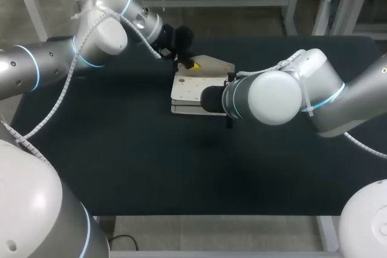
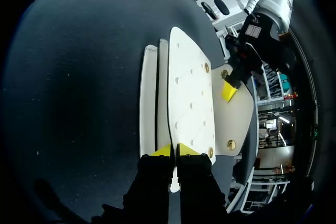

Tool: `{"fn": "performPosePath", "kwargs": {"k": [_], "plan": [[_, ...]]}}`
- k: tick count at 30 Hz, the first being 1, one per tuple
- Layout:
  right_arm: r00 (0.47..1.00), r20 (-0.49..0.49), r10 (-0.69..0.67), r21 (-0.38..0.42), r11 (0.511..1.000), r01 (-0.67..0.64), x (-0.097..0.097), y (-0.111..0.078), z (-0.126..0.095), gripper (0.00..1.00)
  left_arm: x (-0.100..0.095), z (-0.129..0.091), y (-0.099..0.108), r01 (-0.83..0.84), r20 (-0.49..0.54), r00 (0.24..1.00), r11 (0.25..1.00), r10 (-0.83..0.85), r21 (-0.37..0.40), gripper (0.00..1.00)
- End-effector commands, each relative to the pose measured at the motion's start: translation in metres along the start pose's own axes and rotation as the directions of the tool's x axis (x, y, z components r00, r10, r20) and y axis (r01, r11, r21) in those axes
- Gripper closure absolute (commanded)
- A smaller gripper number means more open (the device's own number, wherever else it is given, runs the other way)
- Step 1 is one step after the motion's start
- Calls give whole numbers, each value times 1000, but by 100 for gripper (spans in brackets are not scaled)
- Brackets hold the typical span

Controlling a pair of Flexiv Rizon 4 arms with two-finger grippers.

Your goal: Pick up the bag, open it, inspect its contents, close it, and place it on the opposite side

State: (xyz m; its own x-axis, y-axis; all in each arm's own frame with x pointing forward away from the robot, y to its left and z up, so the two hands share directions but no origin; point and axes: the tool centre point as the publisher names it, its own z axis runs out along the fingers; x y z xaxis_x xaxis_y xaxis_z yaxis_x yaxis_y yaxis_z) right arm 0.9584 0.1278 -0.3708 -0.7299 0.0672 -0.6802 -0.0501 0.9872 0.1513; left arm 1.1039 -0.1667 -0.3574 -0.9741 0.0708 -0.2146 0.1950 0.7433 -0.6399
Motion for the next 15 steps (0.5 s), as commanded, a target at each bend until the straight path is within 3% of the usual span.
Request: {"fn": "performPosePath", "kwargs": {"k": [1, 2, 3, 4, 15], "plan": [[993, 119, -8, -15, 1000, 10, 4, -2, -1, 74, -4, -3, -3, -1, -1, 1000, 1000, 1, 0, 100], [993, 117, -13, -16, 1000, 15, 4, -1, -2, 58, -4, -4, -5, -1, 0, 1000, 1000, 1, -2, 100], [993, 116, -17, -16, 1000, 19, 3, 0, -3, 35, -5, -5, -5, -1, 0, 1000, 1000, 1, -2, 100], [993, 114, -24, -15, 1000, 26, 3, 1, -5, 0, -5, -7, -7, 0, 1, 1000, 1000, 0, -3, 100], [992, 114, -51, -31, 998, 55, -10, 16, -51, 0, -14, -38, -24, 6, 27, 1000, 1000, -5, -13, 100]]}}
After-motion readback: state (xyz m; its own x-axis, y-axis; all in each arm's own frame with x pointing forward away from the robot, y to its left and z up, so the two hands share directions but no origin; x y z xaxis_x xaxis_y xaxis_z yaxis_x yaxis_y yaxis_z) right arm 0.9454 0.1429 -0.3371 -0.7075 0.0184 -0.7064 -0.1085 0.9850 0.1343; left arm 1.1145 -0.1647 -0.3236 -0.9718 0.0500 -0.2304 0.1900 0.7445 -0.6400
